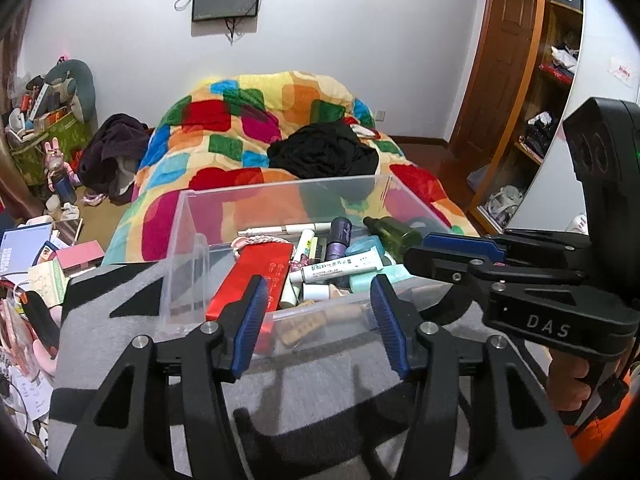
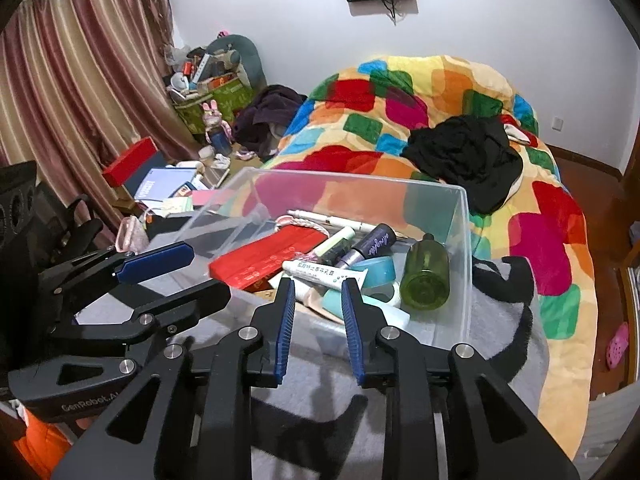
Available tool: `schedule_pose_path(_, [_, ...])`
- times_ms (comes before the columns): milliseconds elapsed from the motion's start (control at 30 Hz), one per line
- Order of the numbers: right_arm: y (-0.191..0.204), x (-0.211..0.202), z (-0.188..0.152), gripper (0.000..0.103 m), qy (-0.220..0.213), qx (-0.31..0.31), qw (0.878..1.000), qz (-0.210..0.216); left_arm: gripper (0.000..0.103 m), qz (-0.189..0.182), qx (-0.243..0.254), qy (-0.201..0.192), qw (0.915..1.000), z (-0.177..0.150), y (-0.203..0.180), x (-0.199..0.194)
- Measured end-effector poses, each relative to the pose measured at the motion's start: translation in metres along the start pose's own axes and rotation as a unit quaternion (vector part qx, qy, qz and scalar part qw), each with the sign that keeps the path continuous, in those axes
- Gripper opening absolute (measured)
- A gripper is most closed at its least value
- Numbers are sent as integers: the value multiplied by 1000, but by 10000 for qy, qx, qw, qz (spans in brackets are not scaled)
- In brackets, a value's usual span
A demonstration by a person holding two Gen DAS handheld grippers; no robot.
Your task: Organize objects
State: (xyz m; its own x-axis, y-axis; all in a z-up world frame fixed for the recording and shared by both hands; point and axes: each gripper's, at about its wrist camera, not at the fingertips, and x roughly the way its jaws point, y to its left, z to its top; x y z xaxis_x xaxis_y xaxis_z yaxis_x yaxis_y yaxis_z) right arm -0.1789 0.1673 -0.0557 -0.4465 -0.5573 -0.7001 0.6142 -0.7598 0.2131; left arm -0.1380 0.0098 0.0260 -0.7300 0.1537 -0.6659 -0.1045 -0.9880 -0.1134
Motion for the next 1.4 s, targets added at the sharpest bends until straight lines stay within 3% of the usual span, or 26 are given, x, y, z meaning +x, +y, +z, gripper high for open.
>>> schedule_pose_path(133, [4,-15,-5,23,-180,-11,9998,27,61,47,-9,-203,9998,-5,2,-16])
schedule_pose_path(400, [18,-43,-19,39,-676,-170,9974,-203,83,287,51,-694,9972,-21,-1,-46])
schedule_pose_path(467, [19,-49,-24,49,-765,-151,9967,-216,85,300,42,-748,9967,-25,-1,-51])
schedule_pose_path(567, [21,-54,-32,54,-852,-146,9958,-306,94,309,5,-793,9964,-32,-1,-56])
schedule_pose_path(833, [32,-62,-48,76,-1013,-257,9932,-520,97,317,-72,-725,9968,-46,0,-58])
schedule_pose_path(1400, [34,-58,-54,77,-942,-212,9940,-508,97,311,-116,-717,9969,-49,1,-55])
